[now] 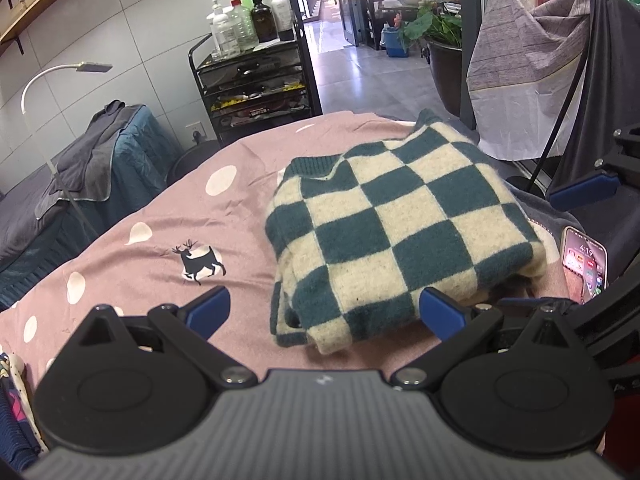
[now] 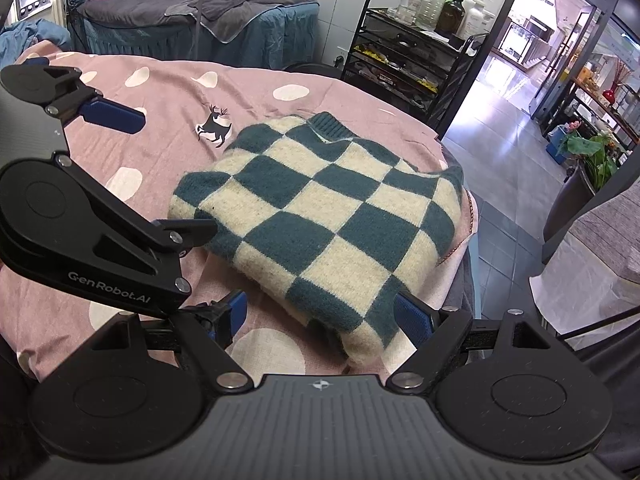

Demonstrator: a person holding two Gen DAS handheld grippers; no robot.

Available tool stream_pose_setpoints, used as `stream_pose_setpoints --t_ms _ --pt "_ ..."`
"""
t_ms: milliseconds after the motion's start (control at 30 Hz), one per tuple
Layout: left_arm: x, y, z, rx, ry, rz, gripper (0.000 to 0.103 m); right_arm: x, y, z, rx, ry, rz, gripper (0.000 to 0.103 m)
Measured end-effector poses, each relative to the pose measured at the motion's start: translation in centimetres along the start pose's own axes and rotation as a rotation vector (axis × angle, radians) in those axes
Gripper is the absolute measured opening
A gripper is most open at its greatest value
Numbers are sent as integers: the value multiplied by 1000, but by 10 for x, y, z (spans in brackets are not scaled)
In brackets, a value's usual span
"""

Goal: Fold small clothes

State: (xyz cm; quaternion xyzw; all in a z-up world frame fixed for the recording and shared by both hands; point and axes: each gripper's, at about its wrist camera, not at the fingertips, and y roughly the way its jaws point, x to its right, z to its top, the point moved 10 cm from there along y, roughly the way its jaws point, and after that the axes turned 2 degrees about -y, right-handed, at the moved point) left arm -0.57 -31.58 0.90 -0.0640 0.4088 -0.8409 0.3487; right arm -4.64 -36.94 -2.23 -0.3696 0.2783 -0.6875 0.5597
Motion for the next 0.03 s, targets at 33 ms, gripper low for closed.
stream_pose_setpoints --t_ms 33 --pt "0 0 0 -4 -1 0 103 0 0 0 0 0 1 103"
